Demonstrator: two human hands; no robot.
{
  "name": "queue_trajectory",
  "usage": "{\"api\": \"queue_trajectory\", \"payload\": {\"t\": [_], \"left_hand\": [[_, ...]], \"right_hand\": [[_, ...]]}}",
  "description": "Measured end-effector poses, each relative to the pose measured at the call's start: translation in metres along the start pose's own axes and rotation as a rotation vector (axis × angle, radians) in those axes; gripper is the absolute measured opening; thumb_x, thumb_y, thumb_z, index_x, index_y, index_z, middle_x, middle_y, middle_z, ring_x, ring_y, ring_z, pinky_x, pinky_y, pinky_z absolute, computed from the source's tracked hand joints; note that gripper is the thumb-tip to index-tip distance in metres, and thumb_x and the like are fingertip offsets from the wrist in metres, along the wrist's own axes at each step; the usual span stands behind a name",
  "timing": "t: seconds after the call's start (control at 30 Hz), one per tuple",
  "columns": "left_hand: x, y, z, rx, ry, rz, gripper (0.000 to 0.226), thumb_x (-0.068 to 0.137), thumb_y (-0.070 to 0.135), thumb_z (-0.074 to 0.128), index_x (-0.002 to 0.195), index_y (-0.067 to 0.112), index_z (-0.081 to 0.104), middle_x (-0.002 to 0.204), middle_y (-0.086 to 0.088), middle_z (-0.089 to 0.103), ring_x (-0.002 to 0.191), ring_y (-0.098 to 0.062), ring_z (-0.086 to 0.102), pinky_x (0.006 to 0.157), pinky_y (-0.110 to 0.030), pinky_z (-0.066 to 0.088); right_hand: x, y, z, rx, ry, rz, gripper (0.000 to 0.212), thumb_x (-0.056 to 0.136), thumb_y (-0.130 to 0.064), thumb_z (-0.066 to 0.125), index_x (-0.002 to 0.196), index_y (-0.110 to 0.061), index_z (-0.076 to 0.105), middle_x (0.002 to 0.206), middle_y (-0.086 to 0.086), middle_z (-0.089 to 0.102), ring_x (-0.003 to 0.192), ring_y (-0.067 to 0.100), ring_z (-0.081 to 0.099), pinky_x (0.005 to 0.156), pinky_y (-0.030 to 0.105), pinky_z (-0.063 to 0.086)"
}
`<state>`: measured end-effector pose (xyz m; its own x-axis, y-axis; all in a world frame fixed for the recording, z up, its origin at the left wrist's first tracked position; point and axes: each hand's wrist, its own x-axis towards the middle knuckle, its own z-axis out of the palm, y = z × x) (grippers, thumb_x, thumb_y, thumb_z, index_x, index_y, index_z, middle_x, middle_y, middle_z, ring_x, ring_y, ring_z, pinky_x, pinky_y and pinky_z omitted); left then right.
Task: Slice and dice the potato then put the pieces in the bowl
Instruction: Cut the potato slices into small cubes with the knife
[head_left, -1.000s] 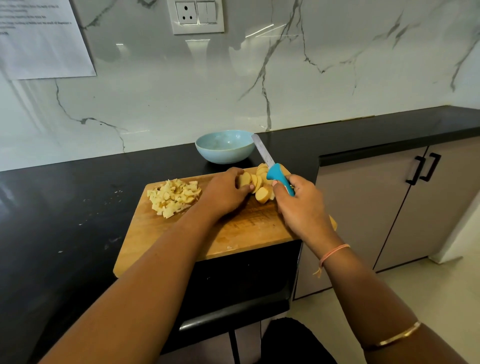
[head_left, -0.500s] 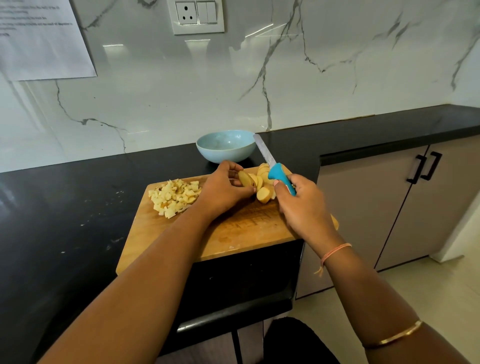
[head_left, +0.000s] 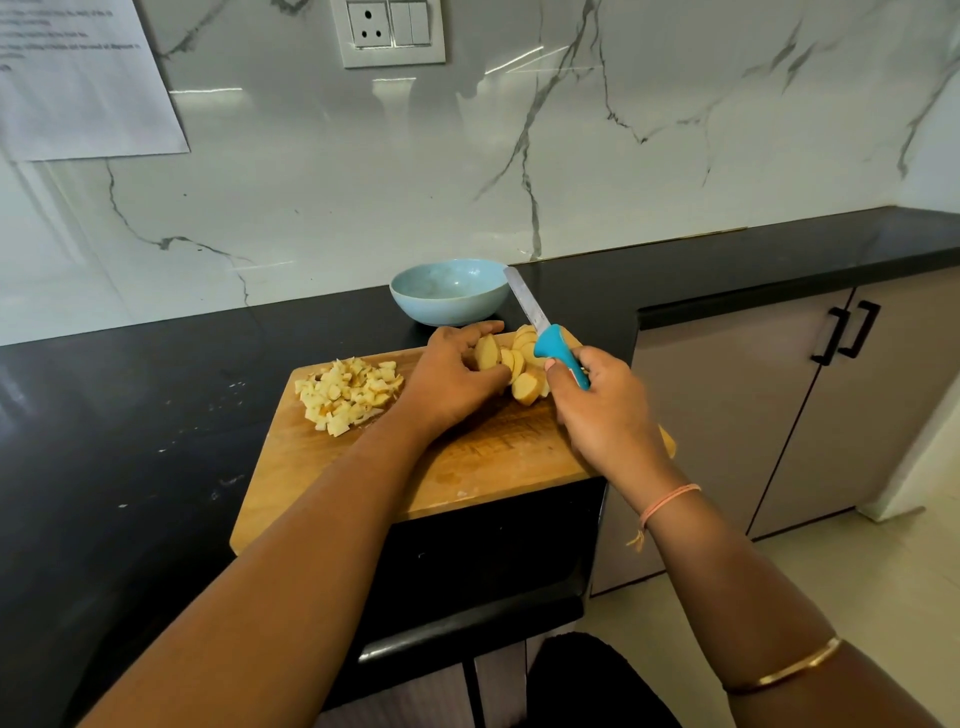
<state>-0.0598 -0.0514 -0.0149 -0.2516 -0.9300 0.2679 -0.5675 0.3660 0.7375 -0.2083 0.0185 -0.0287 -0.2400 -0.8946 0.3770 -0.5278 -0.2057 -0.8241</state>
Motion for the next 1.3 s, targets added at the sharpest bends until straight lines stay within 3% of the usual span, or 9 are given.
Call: {"api": "queue_trajectory", "payload": {"t": [0.1,0.27,0.4,0.53,0.63,0.77,0.87,1.03,1.3], "left_hand": [[0.001,0.003,0.003,0.032,-0.023,-0.002,0.058,0.085,0.027,0.066,0.139,0.033,0.045,0.135,-0.002,0.044,0.105,-0.013,0.056,0.09,-0.025,0.05],[-0.002,0.004,-0.002,-0.083,0.016,-0.063,0.059,0.085,0.019,0.068,0.139,0.025,0.044,0.12,0.002,0.056,0.086,-0.003,0.056,0.063,-0.009,0.045],[-0.005,0.0,-0.01,-0.081,0.081,-0.121,0.065,0.081,0.019,0.074,0.136,0.018,0.041,0.12,0.002,0.056,0.09,-0.006,0.057,0.072,-0.016,0.049],[-0.008,-0.006,-0.022,0.174,0.035,-0.215,0.052,0.079,0.028,0.076,0.124,0.018,0.051,0.119,0.001,0.058,0.097,-0.011,0.052,0.071,-0.021,0.043],[-0.011,-0.005,-0.027,0.27,-0.004,-0.236,0.055,0.083,0.028,0.072,0.13,0.017,0.047,0.123,-0.002,0.058,0.096,-0.012,0.05,0.073,-0.024,0.042],[-0.014,0.0,-0.028,0.248,-0.085,-0.249,0.071,0.084,0.021,0.069,0.145,0.017,0.03,0.135,-0.005,0.05,0.096,-0.012,0.047,0.059,-0.016,0.038],[-0.014,0.002,-0.029,0.203,-0.102,-0.286,0.069,0.087,0.015,0.066,0.145,0.016,0.028,0.133,-0.006,0.05,0.08,-0.006,0.05,0.055,-0.013,0.038],[-0.016,0.002,-0.03,0.17,-0.059,-0.317,0.07,0.087,0.019,0.069,0.144,0.015,0.03,0.135,-0.006,0.051,0.107,-0.016,0.052,0.08,-0.024,0.042],[-0.02,0.001,-0.024,0.133,0.021,-0.349,0.072,0.085,0.018,0.071,0.143,0.013,0.029,0.134,-0.005,0.055,0.124,-0.023,0.05,0.096,-0.03,0.042]], "right_hand": [[-0.001,-0.002,0.0,-0.005,0.003,-0.001,0.02,0.097,-0.036,0.048,0.099,-0.019,0.056,0.08,0.003,0.059,0.07,0.014,0.057,0.061,0.027,0.048],[-0.003,-0.005,-0.001,-0.007,0.006,0.0,0.015,0.097,-0.036,0.048,0.095,-0.022,0.053,0.079,0.004,0.059,0.07,0.017,0.059,0.064,0.033,0.052],[-0.003,-0.007,-0.002,-0.005,-0.003,0.014,0.016,0.097,-0.036,0.048,0.096,-0.021,0.054,0.078,0.005,0.059,0.069,0.017,0.058,0.063,0.033,0.05],[-0.002,-0.01,-0.001,-0.015,-0.026,0.053,0.029,0.096,-0.036,0.048,0.103,-0.009,0.059,0.079,0.013,0.061,0.062,0.02,0.054,0.06,0.039,0.051],[0.0,-0.015,-0.004,-0.046,-0.094,0.082,0.032,0.096,-0.035,0.048,0.109,-0.008,0.058,0.081,0.016,0.063,0.057,0.019,0.049,0.057,0.036,0.045],[-0.004,-0.025,-0.006,-0.175,-0.252,0.067,0.035,0.097,-0.034,0.046,0.13,-0.025,0.05,0.08,-0.002,0.06,0.058,0.01,0.051,0.054,0.028,0.044],[-0.01,-0.035,-0.004,-0.28,-0.363,0.039,0.041,0.098,-0.033,0.044,0.139,-0.029,0.042,0.089,-0.006,0.058,0.069,0.008,0.052,0.055,0.021,0.04],[-0.016,-0.055,-0.006,-0.433,-0.413,-0.019,0.039,0.099,-0.03,0.043,0.138,-0.021,0.046,0.123,0.002,0.058,0.105,0.017,0.056,0.092,0.032,0.049],[-0.011,-0.068,-0.001,-0.531,-0.454,0.011,0.041,0.096,-0.028,0.047,0.136,-0.017,0.049,0.109,0.004,0.059,0.091,0.018,0.057,0.082,0.03,0.05]]}}
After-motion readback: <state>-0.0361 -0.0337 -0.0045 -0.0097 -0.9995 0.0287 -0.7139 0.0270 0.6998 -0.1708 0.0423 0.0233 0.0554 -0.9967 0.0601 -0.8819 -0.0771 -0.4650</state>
